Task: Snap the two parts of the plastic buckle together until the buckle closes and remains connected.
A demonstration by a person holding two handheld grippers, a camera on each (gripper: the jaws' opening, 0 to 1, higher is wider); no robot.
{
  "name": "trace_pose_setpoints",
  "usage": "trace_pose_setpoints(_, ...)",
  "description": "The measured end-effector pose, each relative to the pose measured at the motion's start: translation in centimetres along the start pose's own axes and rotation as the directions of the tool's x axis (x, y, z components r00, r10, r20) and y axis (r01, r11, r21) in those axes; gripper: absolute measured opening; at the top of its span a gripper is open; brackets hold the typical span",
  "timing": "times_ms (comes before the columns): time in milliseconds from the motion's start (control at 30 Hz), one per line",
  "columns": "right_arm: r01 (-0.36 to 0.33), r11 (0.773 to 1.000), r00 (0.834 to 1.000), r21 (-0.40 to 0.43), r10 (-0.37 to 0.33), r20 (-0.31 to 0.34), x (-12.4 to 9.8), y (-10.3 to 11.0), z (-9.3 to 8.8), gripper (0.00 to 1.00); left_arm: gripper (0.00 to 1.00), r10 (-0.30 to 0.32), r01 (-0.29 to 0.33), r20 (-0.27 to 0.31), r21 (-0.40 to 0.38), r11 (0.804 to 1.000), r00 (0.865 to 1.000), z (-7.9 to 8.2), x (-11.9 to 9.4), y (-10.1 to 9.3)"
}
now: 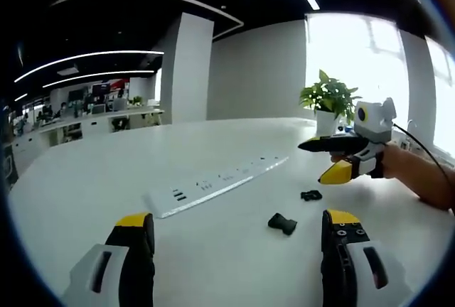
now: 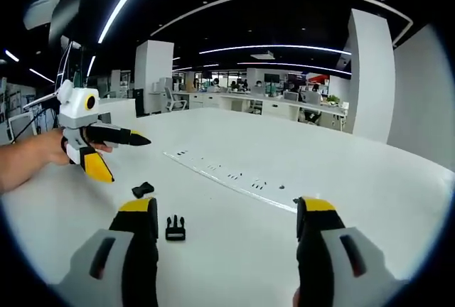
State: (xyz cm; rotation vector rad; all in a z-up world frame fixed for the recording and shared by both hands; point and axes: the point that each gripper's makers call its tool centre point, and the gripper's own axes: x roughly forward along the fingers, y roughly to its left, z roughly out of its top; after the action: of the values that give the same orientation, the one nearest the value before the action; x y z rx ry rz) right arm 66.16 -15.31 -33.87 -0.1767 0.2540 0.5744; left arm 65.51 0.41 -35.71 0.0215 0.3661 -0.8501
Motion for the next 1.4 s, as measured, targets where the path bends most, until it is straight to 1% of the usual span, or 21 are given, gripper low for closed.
trace_pose_setpoints(167, 0.000, 1.000, 1.000, -0.003, 0.000, -0.001, 0.6, -0.3, 0.1, 0.80, 0.99, 0.003, -0.003, 0.000, -0.006, 1.000, 1.000, 0.1, 0.4, 0.6)
trace_pose_setpoints(567, -0.001, 1.000, 1.000, -0.014, 0.001, -0.002, 1.6, -0.8, 0.3, 0.78, 0.98, -0.001, 0.001, 0.005, -0.007, 1.000, 1.000, 0.7, 1.5, 1.1)
trace_pose_setpoints(733, 0.003, 1.000, 1.000, -0.026, -0.003, 0.002, 1.7, -0.9, 0.4, 0.77, 0.98, 0.002, -0.002, -0.005, -0.023, 1.000, 1.000, 0.6, 1.6, 1.4)
trace_pose_setpoints(867, 0.004, 1.000, 1.000, -0.027, -0.004, -0.002, 1.7, -1.0, 0.3, 0.77, 0.97, 0.005, -0.005, -0.003, -0.022, 1.000, 1.000, 0.8, 1.5, 1.3)
trace_pose_setpoints(933, 0.003, 1.000, 1.000, -0.023, -0.003, 0.003, 1.6, -0.9, 0.4, 0.77, 0.97, 0.009, -0.009, -0.013, -0.022, 1.000, 1.000, 0.7, 1.5, 1.2)
trace_pose_setpoints(1000, 0.002, 1.000, 1.000, -0.026, -0.002, 0.003, 1.6, -0.9, 0.4, 0.76, 0.97, 0.016, -0.017, -0.040, -0.029, 0.999, 0.999, 0.5, 1.6, 1.1)
trace_pose_setpoints(1100, 0.003, 1.000, 1.000, -0.031, -0.003, -0.004, 1.6, -1.0, 0.2, 0.75, 0.96, 0.021, -0.020, -0.070, 0.014, 1.000, 0.997, 0.4, 1.6, 0.4)
trace_pose_setpoints(1133, 0.003, 0.999, 1.000, -0.033, -0.003, -0.003, 1.6, -1.0, 0.2, 0.74, 0.95, 0.032, -0.029, -0.080, 0.032, 0.999, 0.996, 0.3, 1.6, 0.4)
trace_pose_setpoints(1200, -0.014, 0.999, 1.000, -0.040, 0.014, -0.008, 1.4, -0.7, 0.2, 0.64, 0.90, 0.031, -0.027, -0.094, 0.047, 0.999, 0.995, 0.1, 1.6, 0.0)
trace_pose_setpoints(1233, -0.017, 0.999, 1.000, -0.042, 0.017, -0.006, 1.2, -0.6, 0.3, 0.61, 0.90, 0.017, -0.014, -0.098, 0.034, 0.999, 0.995, 0.1, 1.6, -0.2)
trace_pose_setpoints(1267, -0.030, 0.999, 1.000, -0.042, 0.030, -0.003, 1.2, -0.4, 0.4, 0.60, 0.89, -0.003, 0.002, -0.096, -0.009, 1.000, 0.995, 0.1, 1.6, -0.7)
trace_pose_setpoints(1300, -0.060, 0.998, 0.998, -0.037, 0.060, -0.012, 1.1, 0.1, 0.3, 0.58, 0.87, -0.011, 0.007, -0.104, -0.034, 0.999, 0.995, 0.1, 1.6, -0.8)
trace_pose_setpoints(1333, -0.076, 0.997, 0.997, -0.031, 0.075, -0.014, 1.0, 0.4, 0.3, 0.54, 0.83, -0.011, 0.008, -0.104, -0.037, 0.999, 0.995, 0.3, 1.5, -0.7)
trace_pose_setpoints(1400, -0.093, 0.995, 0.995, -0.037, 0.092, -0.025, 0.9, 0.8, 0.2, 0.47, 0.80, 0.007, -0.010, -0.115, -0.030, 0.999, 0.993, 0.2, 1.3, -0.4)
